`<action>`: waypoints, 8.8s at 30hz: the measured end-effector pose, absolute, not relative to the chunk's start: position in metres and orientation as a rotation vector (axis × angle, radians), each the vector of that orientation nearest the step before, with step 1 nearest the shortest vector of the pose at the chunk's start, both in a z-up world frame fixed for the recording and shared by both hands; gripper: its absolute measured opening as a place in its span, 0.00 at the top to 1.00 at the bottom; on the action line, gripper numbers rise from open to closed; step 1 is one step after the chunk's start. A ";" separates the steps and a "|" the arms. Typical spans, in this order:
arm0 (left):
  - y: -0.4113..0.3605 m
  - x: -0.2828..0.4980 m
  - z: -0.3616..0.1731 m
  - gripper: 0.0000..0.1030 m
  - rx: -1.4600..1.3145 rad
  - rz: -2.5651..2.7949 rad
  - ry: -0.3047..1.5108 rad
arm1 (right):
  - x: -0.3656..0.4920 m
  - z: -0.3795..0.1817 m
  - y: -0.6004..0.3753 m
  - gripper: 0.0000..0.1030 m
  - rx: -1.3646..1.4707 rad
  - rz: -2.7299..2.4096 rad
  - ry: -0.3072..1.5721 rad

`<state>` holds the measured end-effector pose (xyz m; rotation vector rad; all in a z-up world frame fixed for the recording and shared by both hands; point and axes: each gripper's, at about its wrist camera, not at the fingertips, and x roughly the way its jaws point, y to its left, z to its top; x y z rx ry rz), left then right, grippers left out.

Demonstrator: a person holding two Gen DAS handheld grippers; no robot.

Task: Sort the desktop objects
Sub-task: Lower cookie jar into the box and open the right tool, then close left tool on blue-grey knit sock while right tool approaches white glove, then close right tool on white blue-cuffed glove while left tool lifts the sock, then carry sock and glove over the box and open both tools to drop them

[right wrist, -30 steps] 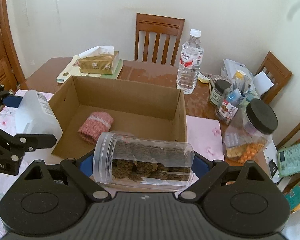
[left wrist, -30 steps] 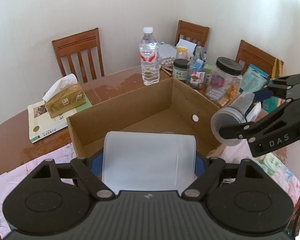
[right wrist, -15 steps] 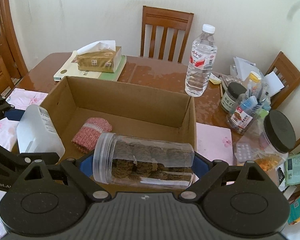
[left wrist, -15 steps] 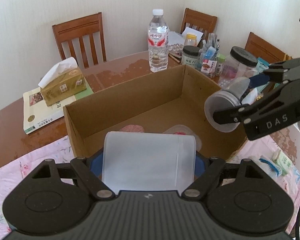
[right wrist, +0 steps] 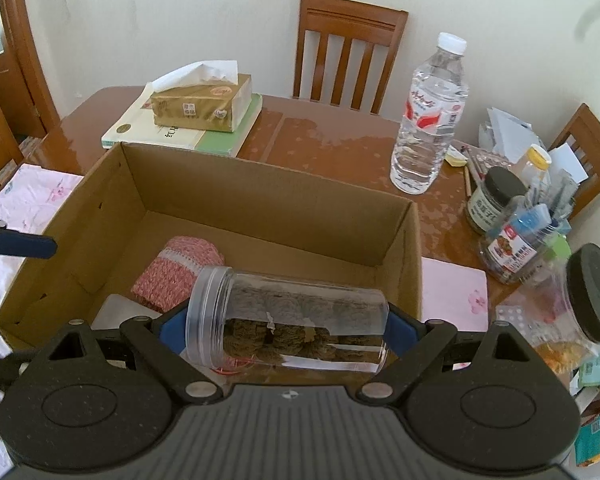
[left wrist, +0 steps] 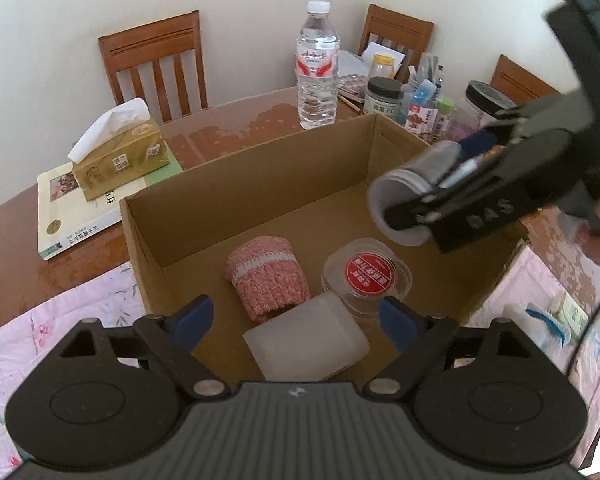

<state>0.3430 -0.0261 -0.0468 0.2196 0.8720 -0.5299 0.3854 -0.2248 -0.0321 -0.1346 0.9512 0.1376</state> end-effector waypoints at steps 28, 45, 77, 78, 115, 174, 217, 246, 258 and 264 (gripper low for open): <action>-0.012 0.331 -0.039 0.10 0.206 -0.482 0.885 | 0.407 -0.042 -0.218 0.00 -0.114 0.153 0.983; 0.001 0.266 -0.023 0.08 0.230 -0.452 0.813 | 0.300 -0.012 -0.211 0.00 -0.120 0.155 0.832; -0.007 0.207 -0.077 0.08 0.221 -0.383 0.905 | 0.176 -0.078 -0.194 0.00 -0.170 0.115 0.925; -0.008 0.207 -0.078 0.08 0.224 -0.380 0.906 | 0.175 -0.078 -0.195 0.00 -0.169 0.110 0.929; -0.038 0.239 -0.145 0.08 0.292 -0.413 0.990 | 0.189 -0.101 -0.247 0.00 -0.102 -0.067 0.996; -0.028 0.241 -0.119 0.47 0.196 -0.492 0.962 | 0.222 -0.109 -0.278 0.30 -0.093 0.011 1.055; -0.038 0.252 -0.009 0.47 0.319 -0.598 0.734 | 0.246 0.009 -0.230 0.30 -0.314 0.187 0.780; -0.027 0.308 -0.014 0.47 0.310 -0.535 0.748 | 0.311 0.005 -0.234 0.17 -0.287 0.184 0.782; -0.014 0.316 -0.023 0.22 0.294 -0.453 0.784 | 0.314 0.001 -0.238 0.14 -0.273 0.177 0.804; -0.012 0.305 -0.021 0.12 0.281 -0.459 0.785 | 0.296 0.004 -0.237 0.00 -0.229 0.185 0.793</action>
